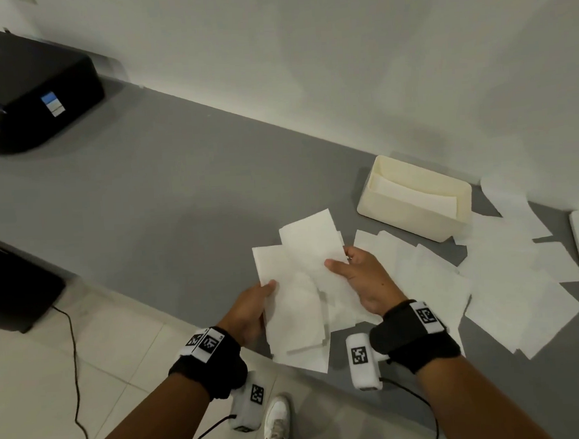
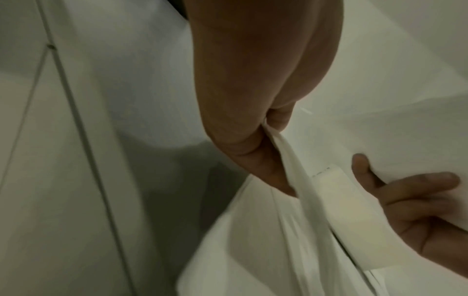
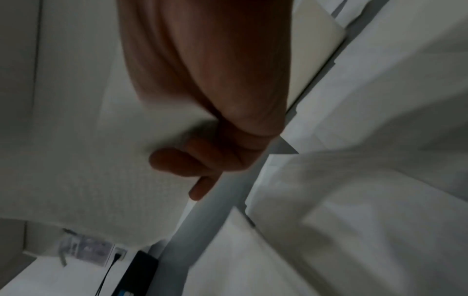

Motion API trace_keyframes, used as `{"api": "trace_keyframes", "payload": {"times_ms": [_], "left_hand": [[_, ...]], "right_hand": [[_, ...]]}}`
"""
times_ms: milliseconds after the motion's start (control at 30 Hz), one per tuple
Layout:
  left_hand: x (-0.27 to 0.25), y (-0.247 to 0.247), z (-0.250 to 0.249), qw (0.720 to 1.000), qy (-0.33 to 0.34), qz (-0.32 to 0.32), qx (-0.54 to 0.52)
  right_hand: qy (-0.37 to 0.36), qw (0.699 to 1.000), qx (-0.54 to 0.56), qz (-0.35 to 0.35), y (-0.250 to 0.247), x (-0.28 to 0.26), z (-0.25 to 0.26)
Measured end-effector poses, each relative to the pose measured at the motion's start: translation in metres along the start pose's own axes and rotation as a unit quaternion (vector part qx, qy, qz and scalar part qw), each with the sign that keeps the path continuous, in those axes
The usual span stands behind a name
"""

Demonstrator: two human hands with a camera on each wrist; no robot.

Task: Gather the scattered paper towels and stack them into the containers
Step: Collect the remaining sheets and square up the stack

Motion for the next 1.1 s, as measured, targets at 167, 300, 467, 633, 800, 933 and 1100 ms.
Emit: {"api": "trace_keyframes", "payload": {"times_ms": [167, 300, 467, 633, 800, 933, 1100], "left_hand": [[0.005, 0.019, 0.003, 1.000, -0.003, 0.015, -0.026], [0.002, 0.029, 0.005, 0.997, 0.008, 0.063, -0.033], [0.002, 0.009, 0.007, 0.998, 0.042, 0.022, 0.049], [0.002, -0.033, -0.012, 0.995, 0.077, -0.048, 0.033], [0.007, -0.061, -0.028, 0.993, 0.079, -0.072, 0.045], [0.012, -0.065, -0.026, 0.992, 0.066, -0.082, 0.074], [0.011, -0.057, -0.017, 0.992, 0.057, -0.068, 0.094]], "right_hand": [[-0.037, 0.994, -0.098, -0.045, 0.014, -0.005, -0.018], [-0.075, 0.965, -0.249, -0.043, 0.032, -0.005, -0.026], [-0.082, 0.954, -0.276, -0.087, 0.028, -0.014, -0.020], [0.063, 0.877, -0.466, -0.099, -0.008, -0.027, -0.053], [0.086, 0.844, -0.522, -0.086, 0.000, -0.044, -0.064], [0.073, 0.839, -0.531, -0.097, 0.009, -0.045, -0.062], [0.030, 0.840, -0.533, -0.096, 0.010, -0.045, -0.063]]}}
Point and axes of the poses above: each hand's wrist, its own x-axis towards the middle knuckle, its own y-axis out of the palm, z = x × y, the point moved 9 cm from there along x, towards the middle knuckle, and after that the axes turned 2 degrees about x, right-handed, at the moved point
